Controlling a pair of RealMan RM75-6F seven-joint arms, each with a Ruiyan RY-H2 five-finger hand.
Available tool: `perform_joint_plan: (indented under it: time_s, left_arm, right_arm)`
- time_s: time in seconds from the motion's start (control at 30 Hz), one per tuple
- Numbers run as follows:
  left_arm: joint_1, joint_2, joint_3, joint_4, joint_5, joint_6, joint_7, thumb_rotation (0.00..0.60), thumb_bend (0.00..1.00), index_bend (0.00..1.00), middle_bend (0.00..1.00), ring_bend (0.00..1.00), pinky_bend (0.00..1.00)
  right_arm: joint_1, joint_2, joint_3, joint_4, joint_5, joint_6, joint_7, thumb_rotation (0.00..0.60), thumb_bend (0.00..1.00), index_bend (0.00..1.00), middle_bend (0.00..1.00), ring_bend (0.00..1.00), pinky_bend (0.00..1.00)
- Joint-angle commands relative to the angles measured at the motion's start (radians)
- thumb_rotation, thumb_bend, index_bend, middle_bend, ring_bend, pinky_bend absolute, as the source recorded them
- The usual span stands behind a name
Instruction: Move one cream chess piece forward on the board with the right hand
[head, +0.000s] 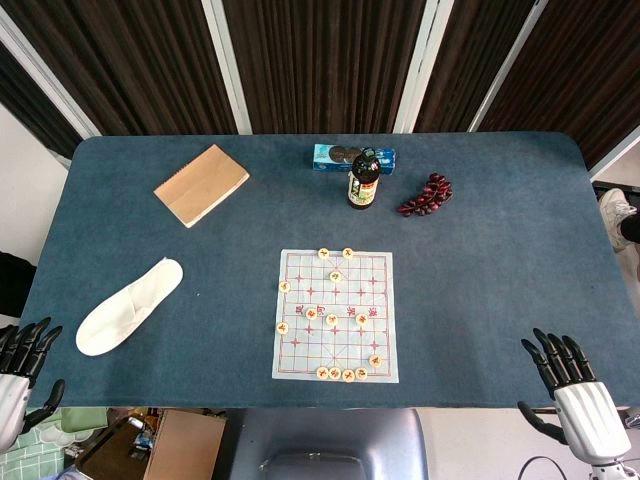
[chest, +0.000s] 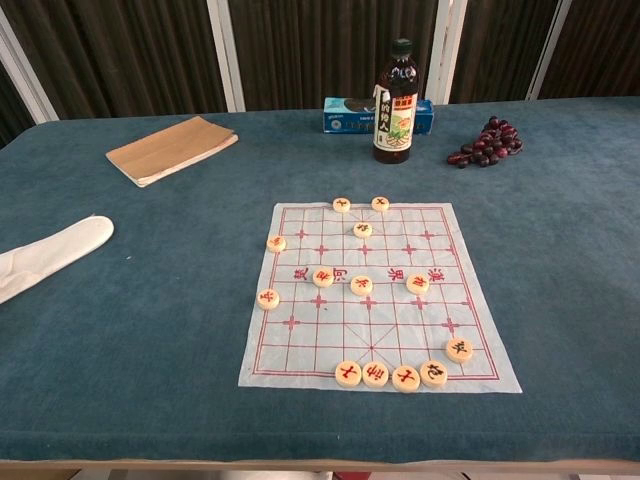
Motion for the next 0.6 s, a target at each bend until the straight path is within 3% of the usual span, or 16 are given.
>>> perform_joint_plan:
  time_s: [0.03,0.3,0.47,0.6]
  left_arm:
    - [-0.002,-0.001,0.000,0.000,0.002,-0.002,-0.003,0.600,0.45,0.00,0.00,0.00,0.01]
    - [-0.012,-0.003,0.000,-0.003,0.001,-0.020,0.000,0.600,0.45,0.00,0.00,0.00,0.01]
    - [-0.013,0.000,0.002,-0.003,0.003,-0.020,-0.007,0.600,0.45,0.00,0.00,0.00,0.01]
    - [-0.014,0.005,0.002,0.001,0.001,-0.019,-0.023,0.600,0.45,0.00,0.00,0.00,0.01]
  right_arm:
    - [0.002,-0.001,0.000,0.000,-0.001,-0.003,-0.002,0.600,0.36,0.00,0.00,0.00,0.00]
    - [0.067,-0.025,-0.003,0.000,-0.069,-0.075,-0.040,0.600,0.36,0.00,0.00,0.00,0.00]
    - [0.195,-0.049,0.016,-0.102,-0.138,-0.260,-0.171,0.600,0.36,0.03,0.00,0.00,0.00]
    - [0.281,-0.100,0.046,-0.187,-0.134,-0.423,-0.309,0.600,0.36,0.15,0.00,0.00,0.00]
